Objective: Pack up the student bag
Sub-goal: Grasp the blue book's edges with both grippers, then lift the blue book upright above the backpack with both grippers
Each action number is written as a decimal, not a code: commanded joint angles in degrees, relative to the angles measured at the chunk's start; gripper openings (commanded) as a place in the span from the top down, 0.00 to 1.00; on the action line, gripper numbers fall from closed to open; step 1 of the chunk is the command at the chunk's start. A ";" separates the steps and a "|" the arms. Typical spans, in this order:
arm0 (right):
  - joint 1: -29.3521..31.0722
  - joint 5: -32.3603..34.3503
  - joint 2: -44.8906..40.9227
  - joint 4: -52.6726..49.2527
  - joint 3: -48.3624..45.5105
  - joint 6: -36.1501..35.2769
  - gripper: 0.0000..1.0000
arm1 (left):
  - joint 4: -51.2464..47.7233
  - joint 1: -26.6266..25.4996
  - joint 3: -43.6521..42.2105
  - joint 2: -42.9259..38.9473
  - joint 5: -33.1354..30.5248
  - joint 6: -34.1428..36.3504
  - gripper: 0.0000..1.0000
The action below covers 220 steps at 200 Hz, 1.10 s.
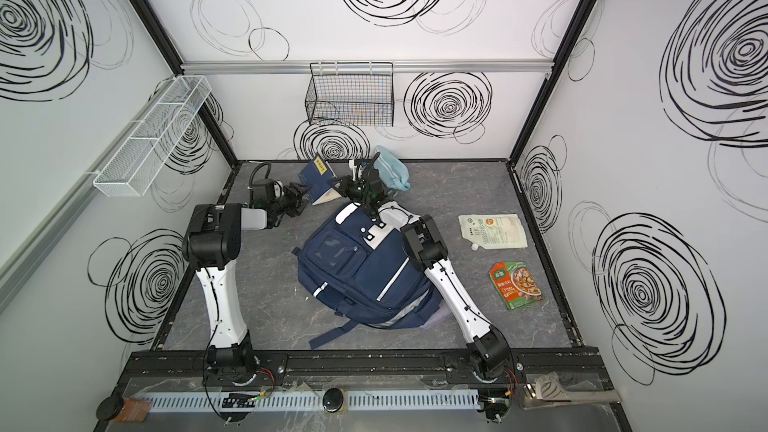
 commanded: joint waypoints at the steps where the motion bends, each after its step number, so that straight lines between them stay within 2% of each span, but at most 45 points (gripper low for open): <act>1: -0.39 -2.40 -0.11 5.84 -0.75 3.66 1.00 | 1.56 -1.36 -0.30 -0.36 0.39 -1.70 0.30; 28: 0.03 -2.14 -1.24 6.50 -0.75 4.23 1.00 | 7.14 -2.17 -0.85 1.02 2.36 -6.12 0.31; 50: -0.12 -2.38 -1.03 7.36 -0.93 5.54 1.00 | 11.87 -2.28 -1.67 1.68 3.33 -9.53 0.35; 65: -0.12 -2.88 -0.99 7.48 -1.10 5.60 1.00 | 13.88 -2.14 -1.88 1.76 3.92 -10.76 0.42; 102: -0.18 -3.93 -2.15 7.43 -2.77 5.28 1.00 | 14.31 -1.14 -1.74 0.55 3.27 -10.82 0.68; 117: -0.29 -3.73 -3.25 5.92 -3.45 3.90 0.91 | 13.89 -0.61 -2.14 -0.69 2.71 -10.17 0.83; 123: -0.38 -3.61 -3.81 5.10 -3.84 3.08 0.85 | 13.55 -0.40 -2.27 -1.28 2.57 -9.90 0.85; 133: -0.47 -3.23 -5.05 3.48 -4.64 1.60 0.66 | 12.72 -0.19 -2.40 -2.27 2.22 -9.08 0.86; 147: -0.58 -2.87 -6.86 1.05 -5.75 -1.17 0.55 | 10.24 0.01 -2.19 -3.82 1.72 -6.90 0.86; 154: -0.60 -2.69 -7.99 -0.33 -6.25 -2.56 0.50 | 8.29 0.01 -1.83 -4.73 1.32 -5.23 0.89; 176: -0.81 -1.84 -11.89 -5.41 -8.11 -7.79 0.42 | -0.21 -0.03 -0.20 -8.45 -0.68 1.82 0.93; 184: -0.81 -1.43 -13.66 -6.99 -9.15 -9.69 0.39 | -3.02 -0.08 0.39 -10.00 -1.55 4.39 0.96; 187: -0.82 -1.20 -14.25 -7.48 -9.66 -10.38 0.39 | -4.11 -0.15 0.61 -10.60 -1.84 5.43 1.00; 207: -0.70 -0.08 -19.17 -10.61 -12.89 -14.54 0.33 | -10.07 -0.53 1.63 -15.17 -4.30 11.48 1.00; 220: -0.73 0.92 -22.57 -11.94 -15.61 -16.48 0.26 | -12.86 -0.79 1.64 -18.69 -6.15 14.39 1.00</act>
